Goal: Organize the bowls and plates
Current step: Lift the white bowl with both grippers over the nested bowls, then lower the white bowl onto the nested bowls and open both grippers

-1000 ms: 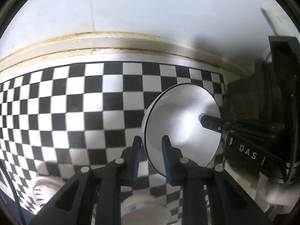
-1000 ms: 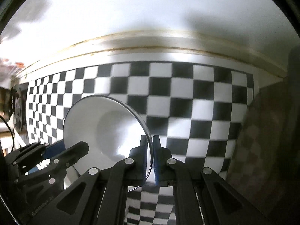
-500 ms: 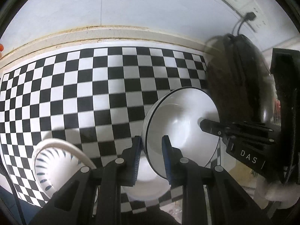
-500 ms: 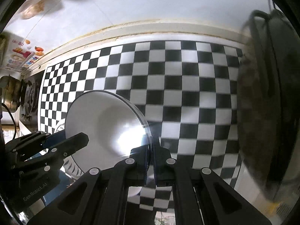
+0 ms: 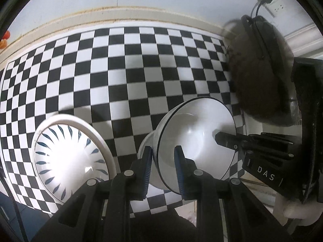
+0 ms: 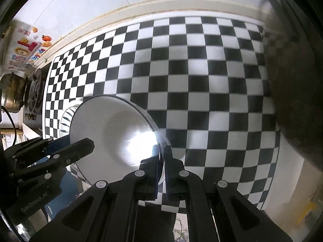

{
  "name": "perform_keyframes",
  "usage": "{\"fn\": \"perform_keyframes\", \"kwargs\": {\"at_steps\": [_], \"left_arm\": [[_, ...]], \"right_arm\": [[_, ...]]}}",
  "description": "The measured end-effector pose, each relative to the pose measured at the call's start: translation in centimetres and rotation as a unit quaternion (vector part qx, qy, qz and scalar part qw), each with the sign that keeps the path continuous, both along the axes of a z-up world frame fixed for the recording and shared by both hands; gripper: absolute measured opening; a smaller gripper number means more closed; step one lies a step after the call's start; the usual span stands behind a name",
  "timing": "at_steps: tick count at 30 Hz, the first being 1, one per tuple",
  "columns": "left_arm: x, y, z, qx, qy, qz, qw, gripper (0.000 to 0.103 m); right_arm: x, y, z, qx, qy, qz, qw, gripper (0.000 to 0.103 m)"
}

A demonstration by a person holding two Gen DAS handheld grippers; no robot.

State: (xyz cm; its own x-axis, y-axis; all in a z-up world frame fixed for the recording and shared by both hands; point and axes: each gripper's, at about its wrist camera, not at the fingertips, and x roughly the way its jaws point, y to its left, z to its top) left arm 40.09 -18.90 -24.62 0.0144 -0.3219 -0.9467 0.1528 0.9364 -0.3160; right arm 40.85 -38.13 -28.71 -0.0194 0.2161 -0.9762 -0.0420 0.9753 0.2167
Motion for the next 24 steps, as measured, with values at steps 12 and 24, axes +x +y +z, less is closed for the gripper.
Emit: {"fn": "perform_keyframes", "kwargs": {"at_steps": [12, 24], "left_arm": [[-1.4, -0.1, -4.2, 0.015, 0.04, -0.002, 0.9991, 0.02], [-1.7, 0.0, -5.7, 0.03, 0.049, -0.007, 0.9983, 0.02]], "right_arm": [[-2.0, 0.3, -4.4, -0.007, 0.031, 0.001, 0.999, 0.006], [-2.5, 1.4, -5.9, -0.015, 0.038, 0.005, 0.999, 0.007]]}}
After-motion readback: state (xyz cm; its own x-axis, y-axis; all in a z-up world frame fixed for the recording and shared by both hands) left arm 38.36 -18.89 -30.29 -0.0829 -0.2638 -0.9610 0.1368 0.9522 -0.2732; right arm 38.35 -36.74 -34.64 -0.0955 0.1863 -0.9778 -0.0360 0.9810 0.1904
